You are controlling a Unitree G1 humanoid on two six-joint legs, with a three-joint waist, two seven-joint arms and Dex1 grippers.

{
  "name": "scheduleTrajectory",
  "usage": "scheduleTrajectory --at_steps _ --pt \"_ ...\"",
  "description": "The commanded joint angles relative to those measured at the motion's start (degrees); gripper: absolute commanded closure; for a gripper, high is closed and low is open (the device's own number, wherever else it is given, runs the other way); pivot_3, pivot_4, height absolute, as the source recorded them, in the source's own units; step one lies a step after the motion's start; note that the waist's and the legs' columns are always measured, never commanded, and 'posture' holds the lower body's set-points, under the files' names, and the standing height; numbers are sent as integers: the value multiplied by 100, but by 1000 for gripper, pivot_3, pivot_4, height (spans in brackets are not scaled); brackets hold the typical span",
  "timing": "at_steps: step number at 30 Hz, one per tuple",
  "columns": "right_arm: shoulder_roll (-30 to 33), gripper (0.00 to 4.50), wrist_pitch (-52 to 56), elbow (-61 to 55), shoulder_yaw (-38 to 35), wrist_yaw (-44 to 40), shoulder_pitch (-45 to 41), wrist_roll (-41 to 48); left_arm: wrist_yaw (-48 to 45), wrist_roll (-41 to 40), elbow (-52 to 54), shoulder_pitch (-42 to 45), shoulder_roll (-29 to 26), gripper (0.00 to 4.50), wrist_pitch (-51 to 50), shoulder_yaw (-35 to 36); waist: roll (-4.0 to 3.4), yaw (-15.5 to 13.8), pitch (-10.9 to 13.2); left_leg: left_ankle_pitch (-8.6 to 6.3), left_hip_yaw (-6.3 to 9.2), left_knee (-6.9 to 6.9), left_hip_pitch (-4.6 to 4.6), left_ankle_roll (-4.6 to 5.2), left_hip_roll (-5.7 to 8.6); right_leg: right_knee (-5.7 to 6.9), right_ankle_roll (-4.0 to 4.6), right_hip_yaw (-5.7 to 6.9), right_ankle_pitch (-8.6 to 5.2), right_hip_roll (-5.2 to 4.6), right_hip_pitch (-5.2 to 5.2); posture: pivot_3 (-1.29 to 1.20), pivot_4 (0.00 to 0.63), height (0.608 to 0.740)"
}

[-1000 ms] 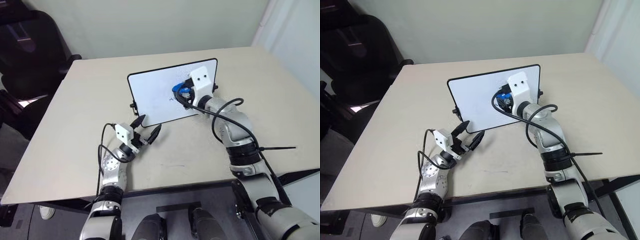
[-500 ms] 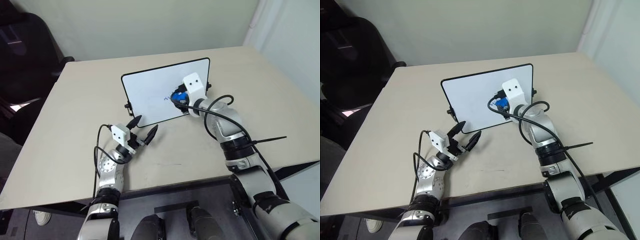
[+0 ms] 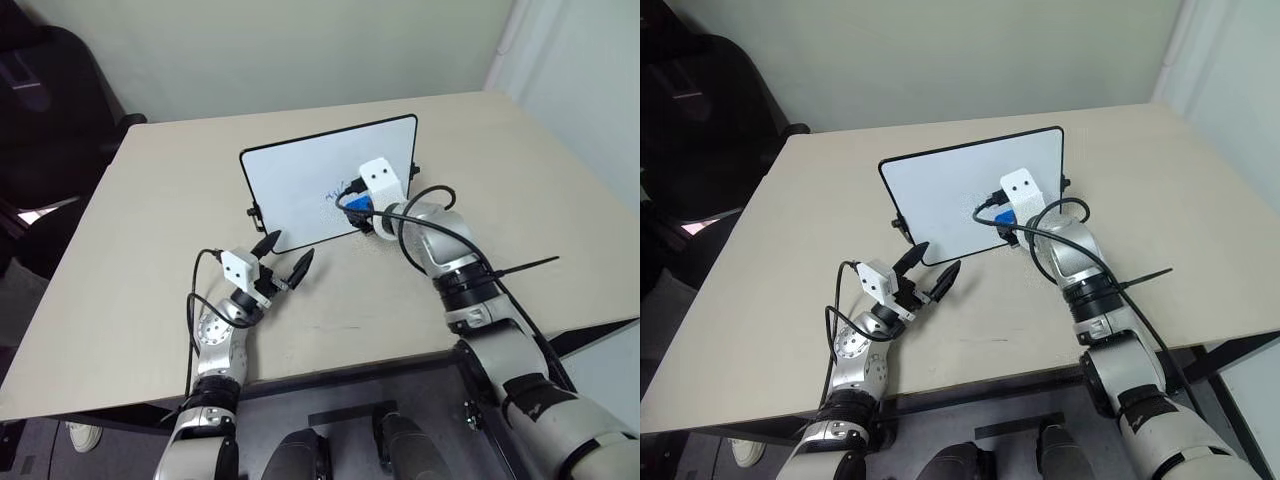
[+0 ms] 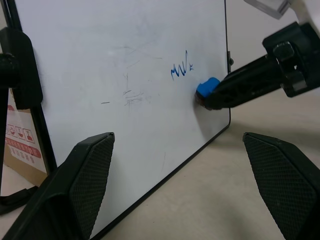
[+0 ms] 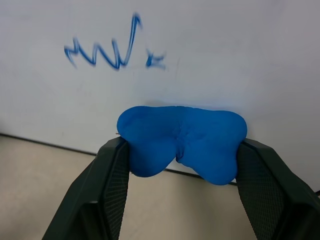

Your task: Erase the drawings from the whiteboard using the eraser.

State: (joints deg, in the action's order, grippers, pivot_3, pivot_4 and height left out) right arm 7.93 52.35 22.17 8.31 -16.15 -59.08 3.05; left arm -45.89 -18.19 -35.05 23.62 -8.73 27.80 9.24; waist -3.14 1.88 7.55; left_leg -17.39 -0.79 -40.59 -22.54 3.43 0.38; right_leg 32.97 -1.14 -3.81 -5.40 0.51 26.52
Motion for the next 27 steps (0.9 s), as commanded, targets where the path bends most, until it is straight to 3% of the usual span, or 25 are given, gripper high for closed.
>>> scheduleTrajectory --at_steps 1,13,27 --pt "-74 1420 -61 -343 -237 28 -533 89 -6 -58 -131 -97 176 0 72 -56 -1 0 0 0 0 -1 -2 0 0 0 -1 0 3 0 3 0 150 726" --pt "-248 1420 592 -825 -606 32 -1113 438 -14 -75 27 -232 195 0 44 -76 -7 0 1 1 -1 0 -19 -1 -1 1 6 0 9 5 24 0 150 726" --pt "-513 1420 597 -201 303 61 -262 87 87 -7 76 -321 276 0 69 -99 -20 -14 -9 -6 -2 0 -19 -2 0 -2 33 1 19 3 24 0 150 726"
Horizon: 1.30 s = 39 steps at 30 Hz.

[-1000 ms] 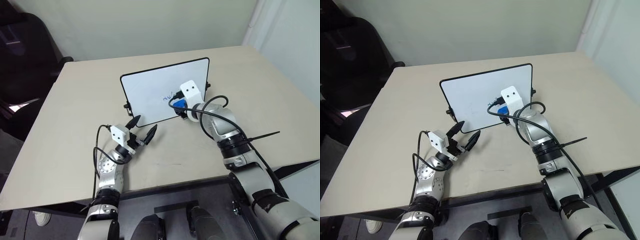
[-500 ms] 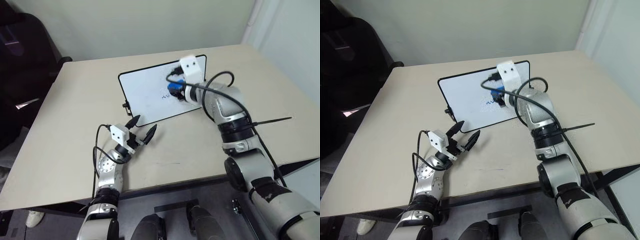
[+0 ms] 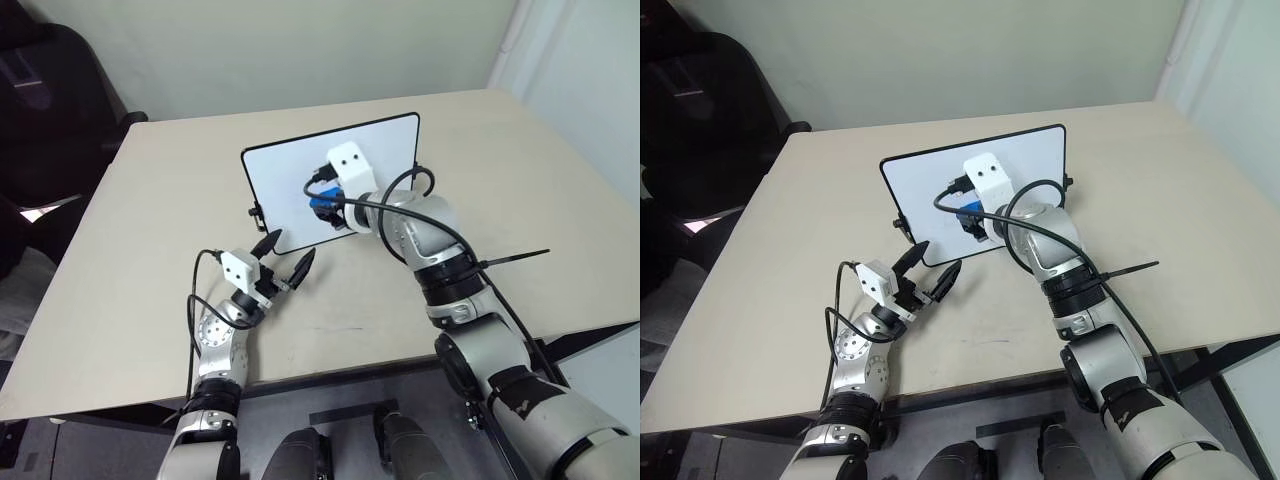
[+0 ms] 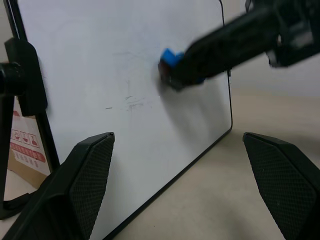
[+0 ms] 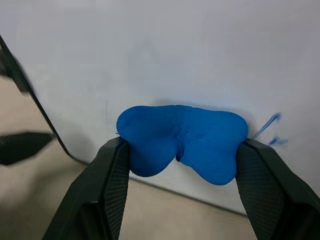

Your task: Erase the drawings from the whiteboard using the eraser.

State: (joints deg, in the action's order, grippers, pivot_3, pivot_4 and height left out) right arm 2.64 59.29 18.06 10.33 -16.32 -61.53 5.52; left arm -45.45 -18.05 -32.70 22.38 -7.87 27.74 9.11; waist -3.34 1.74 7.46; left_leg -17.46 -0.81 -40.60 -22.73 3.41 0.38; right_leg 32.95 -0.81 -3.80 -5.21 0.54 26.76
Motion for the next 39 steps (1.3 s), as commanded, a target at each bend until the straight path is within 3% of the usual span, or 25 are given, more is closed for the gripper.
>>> scheduleTrajectory --at_steps 1,16,39 --pt "12 1420 -162 312 107 95 -15 -191 39 -26 -152 -199 178 0 70 -79 1 1 -1 0 0 0 0 0 0 0 0 0 0 0 0 0 150 726" --pt "232 1420 -345 534 -543 200 -874 -82 10 -58 -220 -132 123 0 41 -52 13 1 8 3 0 -14 -19 2 -1 2 -1 0 8 1 9 0 150 726" --pt "256 1420 -207 301 -534 174 -939 -81 -41 -43 -406 3 102 0 84 -28 10 2 8 5 1 -25 -21 1 -3 8 -8 1 9 4 12 0 150 726"
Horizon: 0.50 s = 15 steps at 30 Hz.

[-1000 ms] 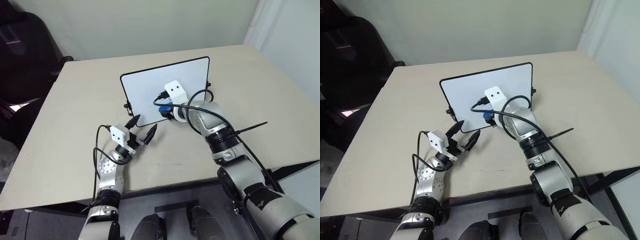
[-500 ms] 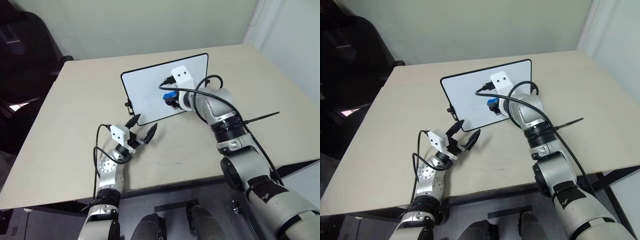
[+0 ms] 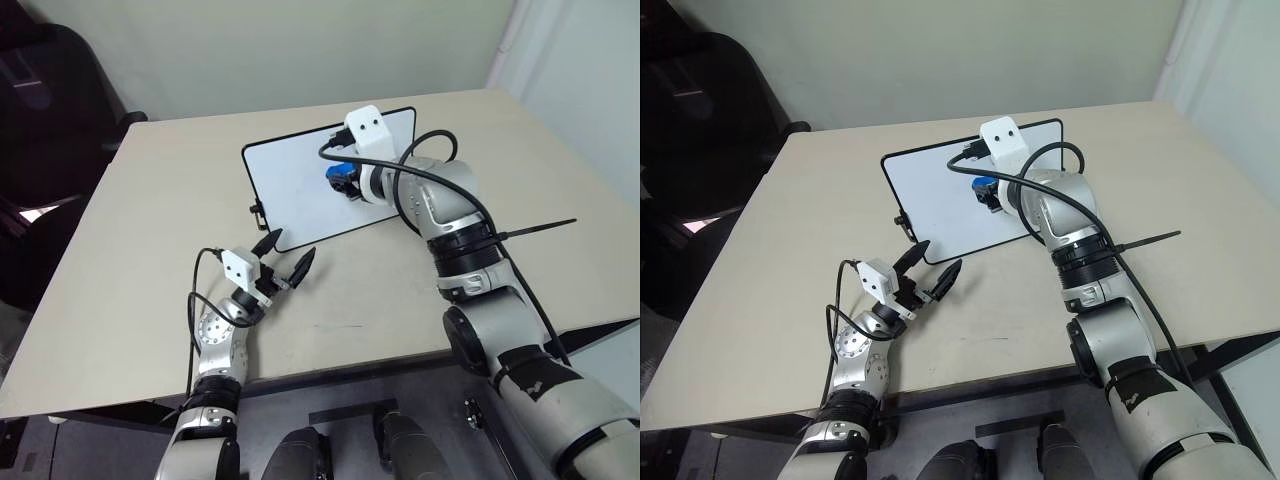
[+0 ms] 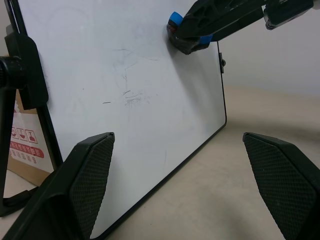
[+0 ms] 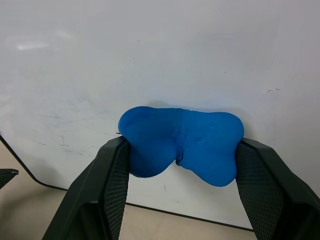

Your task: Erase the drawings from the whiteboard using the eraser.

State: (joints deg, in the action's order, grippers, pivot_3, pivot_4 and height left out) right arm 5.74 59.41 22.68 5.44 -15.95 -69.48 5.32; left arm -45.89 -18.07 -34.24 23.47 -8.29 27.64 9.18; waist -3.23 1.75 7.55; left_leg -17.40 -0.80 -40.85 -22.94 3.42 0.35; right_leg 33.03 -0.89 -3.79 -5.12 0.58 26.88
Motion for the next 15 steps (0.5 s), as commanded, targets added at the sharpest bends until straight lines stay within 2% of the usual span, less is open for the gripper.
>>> scheduleTrajectory --at_steps 1,6,10,15 --pt "-74 1420 -257 -91 5 153 -69 -94 10 -34 -263 -100 147 0 102 -36 0 0 -1 0 0 0 0 0 0 0 0 0 0 0 0 0 150 726" --pt "-111 1420 -429 197 109 142 163 -185 37 -19 -295 -88 159 0 136 -37 -6 0 -5 0 0 -9 4 0 0 2 -4 0 2 0 -5 0 150 726" --pt "8 1420 -1200 774 122 10 488 -253 71 -10 -335 -58 162 0 160 -35 0 4 -9 0 0 -18 26 1 0 -5 -20 -1 -4 -1 -8 0 150 726" --pt "175 1420 -1488 1282 -29 -44 354 -180 90 -51 -315 -56 88 0 207 26 8 10 -3 0 -3 -24 41 4 6 -18 -34 -7 11 -7 -32 0 150 726"
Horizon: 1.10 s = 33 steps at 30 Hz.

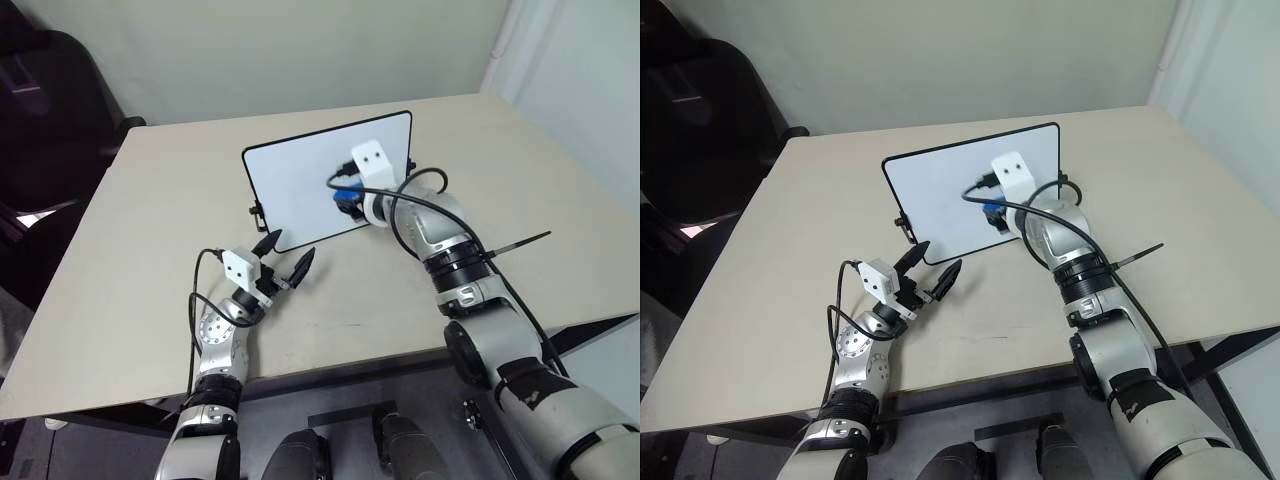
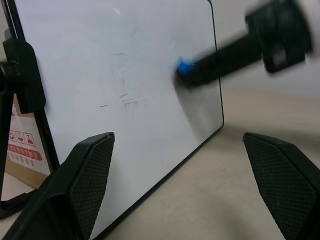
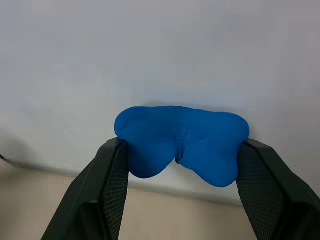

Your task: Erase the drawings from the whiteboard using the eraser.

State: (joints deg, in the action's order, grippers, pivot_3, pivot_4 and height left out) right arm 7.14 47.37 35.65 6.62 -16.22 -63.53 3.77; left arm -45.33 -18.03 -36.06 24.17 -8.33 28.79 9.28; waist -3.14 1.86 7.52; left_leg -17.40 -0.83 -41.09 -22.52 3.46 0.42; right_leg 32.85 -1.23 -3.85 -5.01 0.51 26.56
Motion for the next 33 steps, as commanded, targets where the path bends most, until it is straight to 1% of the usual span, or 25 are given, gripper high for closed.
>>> scheduleTrajectory --at_steps 1,8,12,17,21,24,27,29,31,33 --pt "40 1420 -323 -19 -181 -48 -294 12 33 -60 -134 -119 82 0 89 20 -4 -2 0 0 -1 0 -7 0 1 1 -2 -1 5 0 -2 0 150 726" --pt "4 1420 -265 -193 -409 -83 -659 183 37 -61 -194 -68 54 0 100 54 -3 -1 4 3 3 7 -41 -2 -9 12 19 3 21 15 33 0 150 726" --pt "38 1420 -80 -627 -545 -144 -928 320 12 -66 -206 -59 66 0 84 66 -3 5 8 4 3 6 -43 -1 -7 8 25 3 29 15 37 0 150 726" --pt "363 1420 258 -1138 -802 -159 -941 432 22 -48 -209 -68 104 0 103 48 -6 0 9 3 2 7 -46 -1 -8 9 25 4 29 15 43 0 150 726" --pt "757 1420 890 -1928 -696 -357 -409 482 29 -44 -221 -60 117 0 103 59 -16 -60 0 3 5 7 -39 -1 -10 8 9 7 10 14 35 0 150 726" --pt "1315 1420 1845 -2832 -301 -730 311 584 -12 -63 -214 -75 144 0 67 41 -26 -132 -6 1 7 11 -38 1 -11 10 16 7 7 13 29 0 150 726" --pt "1887 1420 2611 -3580 79 -1000 933 720 -23 -61 -233 -81 174 0 68 20 -53 -149 -4 -2 3 13 -42 3 -10 13 27 8 11 12 25 0 150 726" --pt "2154 1420 3002 -3936 133 -1085 1303 837 -35 -63 -230 -95 201 0 57 -3 -59 -146 -1 -1 2 15 -41 2 -10 13 21 8 7 12 30 0 150 726" --pt "2363 1420 3336 -4184 161 -1145 1596 957 -45 -64 -231 -111 225 0 54 -24 -58 -138 -1 0 3 17 -40 0 -14 13 -7 10 -11 15 27 0 150 726" --pt "2479 1420 3577 -4348 156 -1127 1811 1020 -52 -59 -252 -114 237 0 69 -31 -58 -125 -1 0 3 16 -36 0 -13 10 -13 10 -14 16 22 0 150 726"
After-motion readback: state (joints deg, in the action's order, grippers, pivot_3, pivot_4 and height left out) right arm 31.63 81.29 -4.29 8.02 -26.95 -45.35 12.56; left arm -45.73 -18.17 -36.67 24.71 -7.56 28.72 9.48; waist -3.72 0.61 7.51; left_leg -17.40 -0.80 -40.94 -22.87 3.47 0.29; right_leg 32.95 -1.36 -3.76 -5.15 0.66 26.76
